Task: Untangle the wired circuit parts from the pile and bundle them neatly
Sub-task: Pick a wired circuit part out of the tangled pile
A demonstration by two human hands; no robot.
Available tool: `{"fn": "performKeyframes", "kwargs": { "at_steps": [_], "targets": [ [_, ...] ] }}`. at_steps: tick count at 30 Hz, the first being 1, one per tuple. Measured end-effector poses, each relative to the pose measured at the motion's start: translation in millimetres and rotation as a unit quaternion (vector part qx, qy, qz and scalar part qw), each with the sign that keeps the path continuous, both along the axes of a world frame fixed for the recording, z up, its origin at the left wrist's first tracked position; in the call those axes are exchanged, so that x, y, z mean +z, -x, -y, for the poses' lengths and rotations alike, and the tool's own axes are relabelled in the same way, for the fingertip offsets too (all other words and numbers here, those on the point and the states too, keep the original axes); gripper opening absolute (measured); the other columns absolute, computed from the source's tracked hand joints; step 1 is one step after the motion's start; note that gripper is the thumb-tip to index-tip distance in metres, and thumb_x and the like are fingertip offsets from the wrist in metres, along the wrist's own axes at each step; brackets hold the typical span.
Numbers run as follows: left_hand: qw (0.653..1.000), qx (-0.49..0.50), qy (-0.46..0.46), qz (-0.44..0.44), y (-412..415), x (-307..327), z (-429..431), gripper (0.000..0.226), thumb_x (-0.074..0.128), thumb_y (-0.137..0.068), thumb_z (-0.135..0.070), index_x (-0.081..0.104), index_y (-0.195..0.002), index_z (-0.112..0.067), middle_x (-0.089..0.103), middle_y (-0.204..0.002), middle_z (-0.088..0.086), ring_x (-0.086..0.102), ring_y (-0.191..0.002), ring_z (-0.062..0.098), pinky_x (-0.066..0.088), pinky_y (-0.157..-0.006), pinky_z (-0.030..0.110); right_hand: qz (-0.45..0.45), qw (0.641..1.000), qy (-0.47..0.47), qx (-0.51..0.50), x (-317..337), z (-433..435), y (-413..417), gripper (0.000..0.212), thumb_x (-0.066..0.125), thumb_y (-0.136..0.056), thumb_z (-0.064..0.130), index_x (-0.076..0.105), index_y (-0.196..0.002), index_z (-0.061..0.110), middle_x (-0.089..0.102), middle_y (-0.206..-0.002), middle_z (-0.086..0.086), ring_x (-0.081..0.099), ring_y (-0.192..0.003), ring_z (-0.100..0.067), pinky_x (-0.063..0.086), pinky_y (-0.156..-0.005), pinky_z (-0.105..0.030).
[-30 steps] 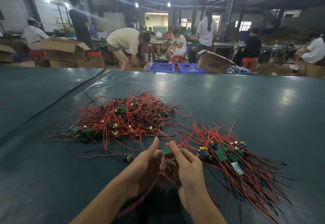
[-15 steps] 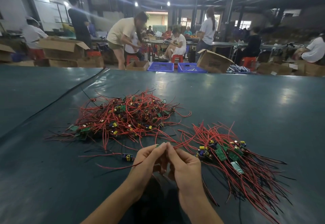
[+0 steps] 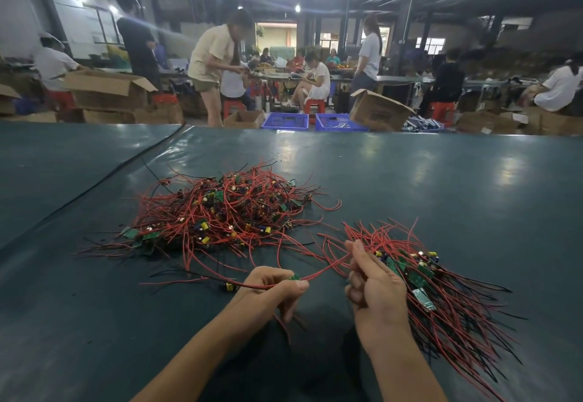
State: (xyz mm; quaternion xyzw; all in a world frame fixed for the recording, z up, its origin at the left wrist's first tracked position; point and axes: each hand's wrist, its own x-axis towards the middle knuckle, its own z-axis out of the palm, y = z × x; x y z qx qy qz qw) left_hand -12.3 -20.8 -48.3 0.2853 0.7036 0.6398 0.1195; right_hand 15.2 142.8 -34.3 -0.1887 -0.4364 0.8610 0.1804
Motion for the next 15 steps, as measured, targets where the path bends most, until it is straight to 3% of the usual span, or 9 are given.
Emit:
{"fn": "performKeyframes", "kwargs": {
  "at_steps": [4,6,8,11,13,15],
  "targets": [
    [1.000,0.012,0.017,-0.016,-1,-4,-2,0.044,0.055,-0.082,-0.048,0.052,-0.048,-0.020,0.053,-0.049,0.000,0.051,-0.054,0.013,0.043,-0.065,0.019,-0.003,1.000,-0.010,-0.017,-2,3,0,0.016,0.071,-0.084,0.022,0.077,-0.073,0.013,0.050,-0.055,0.005,0.030,-0.039,-0.004,0.023,-0.034,-0.016],
    [0.999,0.036,0.015,-0.014,1,-6,-4,0.044,0.054,-0.081,-0.051,0.054,-0.050,-0.021,0.054,-0.051,-0.001,0.052,-0.054,0.011,0.043,-0.064,0.020,0.016,0.998,-0.066,0.009,-5,10,-2,0.023,0.073,-0.077,0.036,0.077,-0.072,0.013,0.052,-0.052,0.007,0.029,-0.038,-0.003,0.024,-0.037,-0.016],
    [0.999,0.043,-0.003,0.006,2,-7,-4,0.040,0.057,-0.083,-0.048,0.058,-0.054,-0.021,0.056,-0.054,-0.003,0.053,-0.055,0.010,0.043,-0.062,0.023,0.033,0.985,-0.153,0.075,-7,24,-6,0.033,0.070,-0.072,0.048,0.078,-0.070,0.016,0.053,-0.049,0.010,0.040,-0.041,-0.002,0.033,-0.043,-0.016],
    [0.999,0.029,-0.012,0.025,3,-5,-2,0.033,0.057,-0.086,-0.037,0.069,-0.067,-0.013,0.063,-0.060,-0.002,0.060,-0.058,0.010,0.047,-0.060,0.022,0.015,0.972,-0.184,0.143,-10,45,-10,0.027,0.068,-0.086,0.036,0.080,-0.066,0.022,0.072,-0.063,-0.002,0.069,-0.060,-0.012,0.053,-0.055,-0.021],
    [0.999,0.034,0.022,0.009,3,-4,-1,0.034,0.059,-0.082,-0.041,0.066,-0.061,-0.015,0.060,-0.057,-0.003,0.057,-0.056,0.009,0.046,-0.060,0.021,0.024,0.973,-0.198,0.113,-10,44,-8,0.035,0.064,-0.093,0.024,0.079,-0.061,0.023,0.073,-0.065,-0.002,0.070,-0.063,-0.010,0.054,-0.057,-0.019],
    [0.999,0.028,0.047,-0.004,1,-2,-3,0.034,0.058,-0.084,-0.036,0.061,-0.054,-0.021,0.057,-0.053,-0.004,0.053,-0.053,0.008,0.043,-0.059,0.018,0.040,0.977,-0.199,0.071,-8,36,-6,0.036,0.063,-0.094,0.023,0.078,-0.062,0.022,0.062,-0.052,0.008,0.056,-0.048,-0.004,0.045,-0.048,-0.016]
  ]
}}
